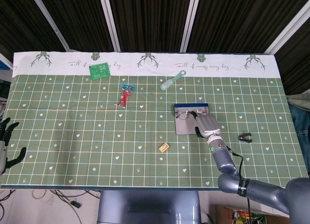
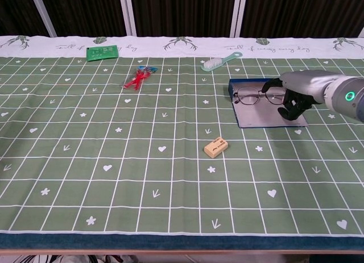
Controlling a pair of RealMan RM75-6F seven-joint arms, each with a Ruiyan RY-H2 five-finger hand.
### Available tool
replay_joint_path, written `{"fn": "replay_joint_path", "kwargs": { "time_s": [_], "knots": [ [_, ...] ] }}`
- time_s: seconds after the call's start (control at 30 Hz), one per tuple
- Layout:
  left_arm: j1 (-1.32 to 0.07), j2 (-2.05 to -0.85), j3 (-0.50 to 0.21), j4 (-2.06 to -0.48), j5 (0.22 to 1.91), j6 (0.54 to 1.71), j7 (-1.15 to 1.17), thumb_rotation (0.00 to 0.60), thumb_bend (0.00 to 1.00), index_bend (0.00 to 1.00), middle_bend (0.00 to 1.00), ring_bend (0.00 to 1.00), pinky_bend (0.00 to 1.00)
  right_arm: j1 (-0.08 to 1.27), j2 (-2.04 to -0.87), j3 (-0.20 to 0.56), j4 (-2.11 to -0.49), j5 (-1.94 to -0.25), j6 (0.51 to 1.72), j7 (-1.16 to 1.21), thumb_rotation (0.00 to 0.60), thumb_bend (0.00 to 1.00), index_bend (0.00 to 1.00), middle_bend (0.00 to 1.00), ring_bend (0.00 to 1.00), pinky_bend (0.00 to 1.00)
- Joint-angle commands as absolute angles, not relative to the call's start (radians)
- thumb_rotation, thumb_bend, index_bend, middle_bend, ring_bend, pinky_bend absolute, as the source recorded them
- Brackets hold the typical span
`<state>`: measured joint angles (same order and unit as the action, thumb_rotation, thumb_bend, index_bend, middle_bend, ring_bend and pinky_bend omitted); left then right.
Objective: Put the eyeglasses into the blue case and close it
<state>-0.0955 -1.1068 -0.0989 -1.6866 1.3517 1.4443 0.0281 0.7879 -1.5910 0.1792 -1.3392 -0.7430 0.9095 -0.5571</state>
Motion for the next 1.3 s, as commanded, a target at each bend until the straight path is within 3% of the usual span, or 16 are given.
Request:
{"fn": "replay_joint_path", "kwargs": {
  "time_s": [0.03,1.3],
  "knots": [
    [-0.096,-1.107,-0.099,-1.687,1.352,1.444,0.029,0.6,0.35,0.12,0.0,0.0,0.0,0.788,-1.594,0.177,-1.335,-0.743,0.907,-0.555,0.6,0.63,0.16,0.81,0.84,0.9],
    [-0.094,-1.104,-0.1,-1.688,1.348,1.445,0.026,0.6,0.35,0.12,0.0,0.0,0.0,0.838,-1.641,0.202,-1.232,-0.659,0.854,-0.559,0.6,0.63,0.13,0.81,0.84,0.9]
  ]
}}
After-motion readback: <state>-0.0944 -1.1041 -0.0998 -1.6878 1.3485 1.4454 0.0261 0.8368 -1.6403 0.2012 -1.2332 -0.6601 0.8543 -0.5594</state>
